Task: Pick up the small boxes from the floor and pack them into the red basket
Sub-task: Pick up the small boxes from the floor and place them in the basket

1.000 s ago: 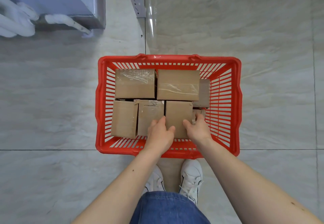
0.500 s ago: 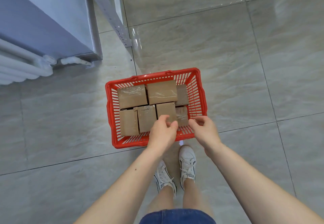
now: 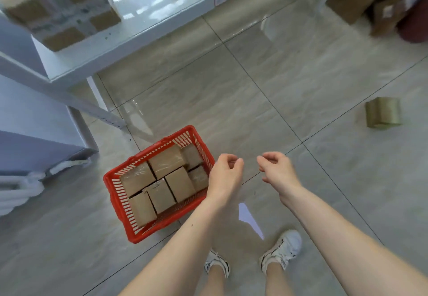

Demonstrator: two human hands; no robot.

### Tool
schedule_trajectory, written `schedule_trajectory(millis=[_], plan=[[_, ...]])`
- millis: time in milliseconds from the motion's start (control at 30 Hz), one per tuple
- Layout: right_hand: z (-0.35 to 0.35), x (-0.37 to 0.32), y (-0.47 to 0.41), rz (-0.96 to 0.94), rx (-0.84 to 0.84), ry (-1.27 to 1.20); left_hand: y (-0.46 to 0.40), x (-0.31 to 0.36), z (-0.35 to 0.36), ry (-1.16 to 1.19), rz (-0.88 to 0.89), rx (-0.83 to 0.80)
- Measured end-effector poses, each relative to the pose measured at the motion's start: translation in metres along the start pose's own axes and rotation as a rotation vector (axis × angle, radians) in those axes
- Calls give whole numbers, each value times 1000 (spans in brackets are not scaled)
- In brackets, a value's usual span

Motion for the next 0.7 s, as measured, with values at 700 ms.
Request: schedule_trajectory(millis=[700], plan=[[-378,35,-145,48,170,-155,-24,157,364,-68,108,-170]])
Point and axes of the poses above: each hand's wrist, its own y-axis away from the middle knuckle, its own z-axis out of the palm, x = y × z, the point moved 7 cm from there along -y, towards the middle knuckle, and after that the axes turned 13 degrees about y, right-handed, at the moved point
